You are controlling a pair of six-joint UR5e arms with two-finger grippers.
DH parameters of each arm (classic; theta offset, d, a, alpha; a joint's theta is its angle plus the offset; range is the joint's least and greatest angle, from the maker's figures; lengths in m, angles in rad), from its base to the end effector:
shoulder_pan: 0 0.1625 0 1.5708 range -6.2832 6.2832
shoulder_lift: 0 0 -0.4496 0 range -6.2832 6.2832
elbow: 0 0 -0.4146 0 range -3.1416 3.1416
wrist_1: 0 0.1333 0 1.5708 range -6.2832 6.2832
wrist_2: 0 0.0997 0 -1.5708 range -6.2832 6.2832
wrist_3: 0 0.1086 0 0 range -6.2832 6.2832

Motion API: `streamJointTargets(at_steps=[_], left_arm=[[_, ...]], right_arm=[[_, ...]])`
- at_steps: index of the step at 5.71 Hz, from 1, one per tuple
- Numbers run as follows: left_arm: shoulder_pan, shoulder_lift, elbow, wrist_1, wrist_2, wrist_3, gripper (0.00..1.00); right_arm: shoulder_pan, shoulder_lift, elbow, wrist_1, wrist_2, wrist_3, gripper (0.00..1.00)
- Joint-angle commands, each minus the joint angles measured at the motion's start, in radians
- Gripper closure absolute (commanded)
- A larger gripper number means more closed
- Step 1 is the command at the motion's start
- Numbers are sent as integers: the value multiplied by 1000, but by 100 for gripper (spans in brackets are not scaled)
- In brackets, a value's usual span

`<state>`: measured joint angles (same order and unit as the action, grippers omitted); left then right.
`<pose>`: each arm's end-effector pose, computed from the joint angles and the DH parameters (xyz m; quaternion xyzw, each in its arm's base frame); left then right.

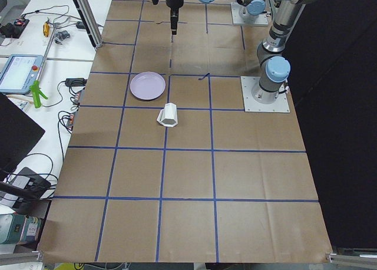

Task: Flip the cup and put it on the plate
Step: 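Move the left gripper out and down toward the white mug lying on its side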

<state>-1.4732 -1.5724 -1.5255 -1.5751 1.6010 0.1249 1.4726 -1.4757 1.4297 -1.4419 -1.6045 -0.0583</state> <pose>-0.0788 -0.5290 0.5257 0.0133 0.9996 -0.0179 0.0172 0.0754 -0.5573 0.5127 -0.0192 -0.9988 -0.0426 0.0135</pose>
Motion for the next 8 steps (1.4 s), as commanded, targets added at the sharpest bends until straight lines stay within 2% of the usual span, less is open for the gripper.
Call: streamJointTargets(at_steps=[1,3,4,6,8], left_arm=[[173,12,-2,-5,17,233,1],[346,-3,-8,-5,-5,440,1],[470,-30,-18,-3,-92,573,1],[643,-150,-2,10,-147,796,1],[720,-313,-5,27,-281,911,1]], right_arm=[[0,0,0,0,0,0,0],[0,0,0,0,0,0,0],[0,0,0,0,0,0,0],[0,0,0,0,0,0,0],[0,0,0,0,0,0,0]])
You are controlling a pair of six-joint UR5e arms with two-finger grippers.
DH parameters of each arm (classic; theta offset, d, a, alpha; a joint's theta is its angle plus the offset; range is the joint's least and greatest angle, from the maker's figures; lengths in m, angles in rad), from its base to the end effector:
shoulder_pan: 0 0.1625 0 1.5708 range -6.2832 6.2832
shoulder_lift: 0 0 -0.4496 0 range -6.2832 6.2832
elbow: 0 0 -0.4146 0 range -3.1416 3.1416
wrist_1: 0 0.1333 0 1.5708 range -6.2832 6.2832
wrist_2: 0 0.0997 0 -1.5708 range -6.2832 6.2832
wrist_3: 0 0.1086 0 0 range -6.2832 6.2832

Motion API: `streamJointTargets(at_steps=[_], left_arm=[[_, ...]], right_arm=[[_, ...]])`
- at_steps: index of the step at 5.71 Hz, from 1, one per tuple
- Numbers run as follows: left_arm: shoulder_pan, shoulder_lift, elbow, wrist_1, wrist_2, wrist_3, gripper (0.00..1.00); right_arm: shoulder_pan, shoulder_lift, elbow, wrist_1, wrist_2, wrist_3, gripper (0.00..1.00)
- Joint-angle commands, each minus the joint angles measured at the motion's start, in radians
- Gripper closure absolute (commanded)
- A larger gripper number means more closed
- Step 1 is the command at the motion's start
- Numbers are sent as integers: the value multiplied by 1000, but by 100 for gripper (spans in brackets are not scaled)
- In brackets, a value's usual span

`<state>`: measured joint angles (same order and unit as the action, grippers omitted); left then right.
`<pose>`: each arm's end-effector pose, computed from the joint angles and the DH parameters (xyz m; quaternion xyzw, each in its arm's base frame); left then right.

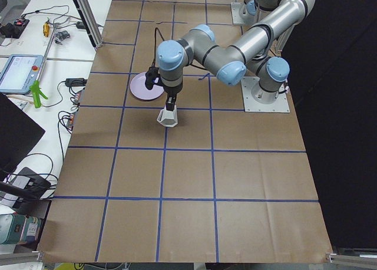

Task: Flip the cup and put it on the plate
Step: 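Move the left gripper out and down toward the white mug lying on its side, then lower the left gripper onto the white mug and close on it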

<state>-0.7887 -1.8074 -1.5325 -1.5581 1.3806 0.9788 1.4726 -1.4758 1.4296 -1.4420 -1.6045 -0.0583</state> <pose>0.3068 -0.5271 0.3947 -0.0886 -0.9873 0.0141 0.1313 0.0754 -0.5573 0.5128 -0.0192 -0.9988 -0.0425 0.0136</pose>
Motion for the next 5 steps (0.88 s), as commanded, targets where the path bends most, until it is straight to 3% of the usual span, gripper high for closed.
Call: streamJointTargets(at_steps=[1,5], left_arm=[[57,-161,0,10,-124,87,1],[51,-325,-38,-16,-328,152,4]], right_arm=[[0,0,0,0,0,0,0],[0,0,0,0,0,0,0]])
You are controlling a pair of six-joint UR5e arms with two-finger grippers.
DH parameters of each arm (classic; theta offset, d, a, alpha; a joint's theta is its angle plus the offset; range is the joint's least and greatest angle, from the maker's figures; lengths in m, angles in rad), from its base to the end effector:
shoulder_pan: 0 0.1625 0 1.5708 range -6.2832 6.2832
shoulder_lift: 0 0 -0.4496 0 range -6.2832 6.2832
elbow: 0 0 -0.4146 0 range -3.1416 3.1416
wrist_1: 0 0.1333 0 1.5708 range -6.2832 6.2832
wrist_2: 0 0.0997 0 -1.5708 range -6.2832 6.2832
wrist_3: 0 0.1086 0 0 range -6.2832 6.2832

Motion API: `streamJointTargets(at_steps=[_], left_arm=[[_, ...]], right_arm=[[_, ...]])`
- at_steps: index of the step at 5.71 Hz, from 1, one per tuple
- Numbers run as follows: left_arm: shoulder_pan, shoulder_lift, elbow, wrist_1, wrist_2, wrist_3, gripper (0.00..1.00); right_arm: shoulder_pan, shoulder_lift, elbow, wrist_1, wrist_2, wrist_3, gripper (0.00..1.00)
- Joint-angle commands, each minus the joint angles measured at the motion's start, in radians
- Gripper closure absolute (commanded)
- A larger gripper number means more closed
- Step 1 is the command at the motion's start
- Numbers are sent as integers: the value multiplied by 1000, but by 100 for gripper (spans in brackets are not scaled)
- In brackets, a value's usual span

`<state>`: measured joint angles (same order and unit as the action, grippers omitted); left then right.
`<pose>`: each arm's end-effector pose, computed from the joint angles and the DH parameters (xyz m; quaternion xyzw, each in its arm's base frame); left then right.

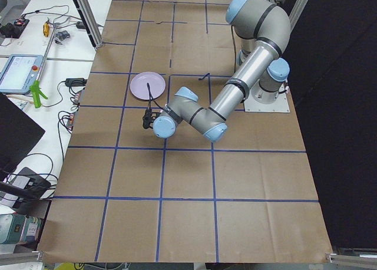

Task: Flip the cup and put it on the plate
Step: 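Lower the left gripper onto the white mug and close on it, then lift the mug with the left gripper, turning it upright over the plate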

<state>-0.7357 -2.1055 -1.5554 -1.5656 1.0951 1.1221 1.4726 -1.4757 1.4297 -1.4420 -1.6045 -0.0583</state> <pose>0.3430 -0.5574 0.2105 -0.0751 -0.9388 0.0512 0.3322 0.0754 -0.5573 0.5127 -0.0192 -0.9988 -0.0426 0.0136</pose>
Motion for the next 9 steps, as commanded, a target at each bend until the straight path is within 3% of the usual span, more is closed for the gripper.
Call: streamJointTargets(at_steps=[1,2,3,4,5,7,9], left_arm=[[-5,-25,-40,-67,-75,8,14],[-8,-22,-41,-77,-75,7,52],[-13,-8,-34,-77,-75,-1,83],[-19,10,-16,-77,-74,-11,98],[-33,47,-14,-73,-74,-28,100],[-176,201,-12,-32,-51,-251,100],[-440,251,-12,199,172,-514,100]], right_arm=[[0,0,0,0,0,0,0],[0,0,0,0,0,0,0],[0,0,0,0,0,0,0],[0,0,0,0,0,0,0],[0,0,0,0,0,0,0],[0,0,0,0,0,0,0],[0,0,0,0,0,0,0]])
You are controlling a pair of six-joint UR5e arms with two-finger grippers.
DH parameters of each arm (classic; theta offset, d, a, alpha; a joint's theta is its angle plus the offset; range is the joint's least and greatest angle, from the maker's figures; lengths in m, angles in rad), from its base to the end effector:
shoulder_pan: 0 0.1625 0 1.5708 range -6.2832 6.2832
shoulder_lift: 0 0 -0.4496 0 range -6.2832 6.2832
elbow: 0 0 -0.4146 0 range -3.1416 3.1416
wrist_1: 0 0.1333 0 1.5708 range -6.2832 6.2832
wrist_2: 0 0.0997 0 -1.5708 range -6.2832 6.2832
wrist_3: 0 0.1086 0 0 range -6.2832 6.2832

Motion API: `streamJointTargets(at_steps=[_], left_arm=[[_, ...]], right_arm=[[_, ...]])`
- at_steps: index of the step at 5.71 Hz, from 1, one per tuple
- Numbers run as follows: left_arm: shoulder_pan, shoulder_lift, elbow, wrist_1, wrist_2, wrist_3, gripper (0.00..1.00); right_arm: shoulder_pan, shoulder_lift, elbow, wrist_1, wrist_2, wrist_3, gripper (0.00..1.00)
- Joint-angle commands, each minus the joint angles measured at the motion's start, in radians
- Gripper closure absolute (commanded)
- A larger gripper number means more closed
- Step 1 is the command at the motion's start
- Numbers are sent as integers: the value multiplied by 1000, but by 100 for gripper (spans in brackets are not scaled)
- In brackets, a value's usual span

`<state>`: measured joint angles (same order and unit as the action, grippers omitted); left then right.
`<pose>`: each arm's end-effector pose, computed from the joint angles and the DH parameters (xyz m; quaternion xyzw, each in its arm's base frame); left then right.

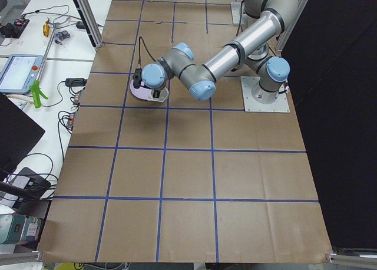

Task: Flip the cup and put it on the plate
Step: 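Lift the mug with the left gripper, turning it upright over the plate, then lower the upright mug onto the lavender plate with the left gripper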

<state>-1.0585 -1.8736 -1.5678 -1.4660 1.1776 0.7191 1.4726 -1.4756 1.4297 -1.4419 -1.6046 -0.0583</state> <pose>0.1458 -0.6162 0.3515 -0.0818 -0.9728 0.0343 0.2138 0.0754 -0.5573 0.5127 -0.0192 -0.9988 -0.0427 0.0136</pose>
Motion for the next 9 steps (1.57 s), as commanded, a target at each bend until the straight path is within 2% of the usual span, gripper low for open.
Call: streamJointTargets(at_steps=[1,2,4,6,7,8,9], left_arm=[[-226,-1,-9,212,190,-224,100],[-323,-16,-32,340,286,-259,100],[-399,-90,-96,519,368,-251,100],[-399,-96,-155,593,367,-250,100],[-399,-101,-159,593,366,-250,91],[-399,-104,-161,596,364,-253,3],[-402,-82,-147,575,372,-260,1]], right_arm=[[0,0,0,0,0,0,0],[0,0,0,0,0,0,0],[0,0,0,0,0,0,0],[0,0,0,0,0,0,0],[0,0,0,0,0,0,0],[0,0,0,0,0,0,0],[0,0,0,0,0,0,0]])
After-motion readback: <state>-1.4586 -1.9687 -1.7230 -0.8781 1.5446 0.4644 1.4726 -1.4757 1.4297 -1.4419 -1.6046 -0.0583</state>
